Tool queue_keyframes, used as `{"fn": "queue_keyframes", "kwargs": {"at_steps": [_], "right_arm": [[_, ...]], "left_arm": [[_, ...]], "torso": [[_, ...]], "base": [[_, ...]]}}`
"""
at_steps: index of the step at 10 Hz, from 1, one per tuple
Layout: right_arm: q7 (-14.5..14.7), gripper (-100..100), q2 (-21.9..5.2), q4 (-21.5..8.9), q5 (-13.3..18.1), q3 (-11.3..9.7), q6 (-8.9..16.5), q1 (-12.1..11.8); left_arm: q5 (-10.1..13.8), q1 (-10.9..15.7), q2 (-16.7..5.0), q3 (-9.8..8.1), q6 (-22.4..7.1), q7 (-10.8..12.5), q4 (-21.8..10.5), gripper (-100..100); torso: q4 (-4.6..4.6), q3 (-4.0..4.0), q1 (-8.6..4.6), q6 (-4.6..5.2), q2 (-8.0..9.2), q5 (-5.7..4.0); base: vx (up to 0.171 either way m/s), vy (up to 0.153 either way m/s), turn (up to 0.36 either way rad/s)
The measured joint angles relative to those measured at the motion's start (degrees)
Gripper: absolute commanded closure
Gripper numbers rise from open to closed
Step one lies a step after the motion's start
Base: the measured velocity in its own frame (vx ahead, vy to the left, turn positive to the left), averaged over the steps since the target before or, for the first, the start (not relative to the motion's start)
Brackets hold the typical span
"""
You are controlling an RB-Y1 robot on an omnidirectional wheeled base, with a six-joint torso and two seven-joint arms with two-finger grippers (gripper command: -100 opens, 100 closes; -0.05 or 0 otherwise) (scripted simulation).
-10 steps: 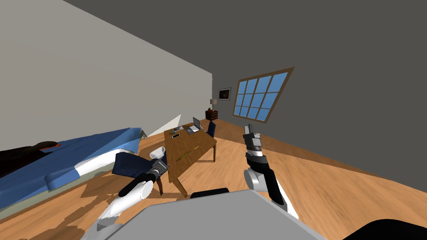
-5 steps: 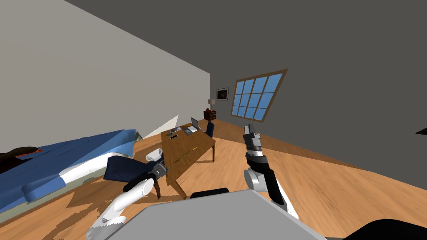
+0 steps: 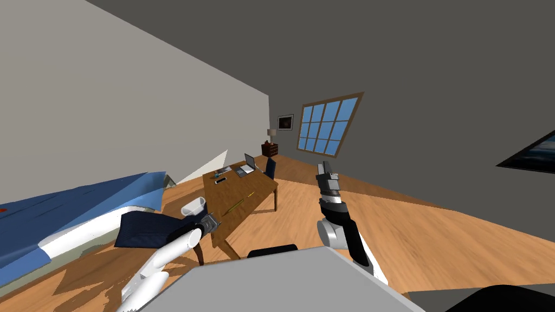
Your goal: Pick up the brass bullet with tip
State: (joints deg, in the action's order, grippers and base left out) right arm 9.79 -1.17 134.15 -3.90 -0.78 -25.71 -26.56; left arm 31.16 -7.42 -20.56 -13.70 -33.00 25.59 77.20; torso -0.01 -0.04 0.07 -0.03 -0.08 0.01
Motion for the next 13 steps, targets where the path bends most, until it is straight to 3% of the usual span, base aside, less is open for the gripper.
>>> {"fn": "queue_keyframes", "kwargs": {"at_steps": [13], "right_arm": [[0.00, 0, 0.00, 0.00, 0.00, 0.01, 0.00, -0.01]], "left_arm": [[1.84, 11.60, -4.09, 3.38, -15.39, 2.33, -18.04, -100]], "torso": [[-0.02, -0.05, 0.12, -0.02, -0.09, 0.02]], "base": [[0.031, 0.036, -0.124]]}}
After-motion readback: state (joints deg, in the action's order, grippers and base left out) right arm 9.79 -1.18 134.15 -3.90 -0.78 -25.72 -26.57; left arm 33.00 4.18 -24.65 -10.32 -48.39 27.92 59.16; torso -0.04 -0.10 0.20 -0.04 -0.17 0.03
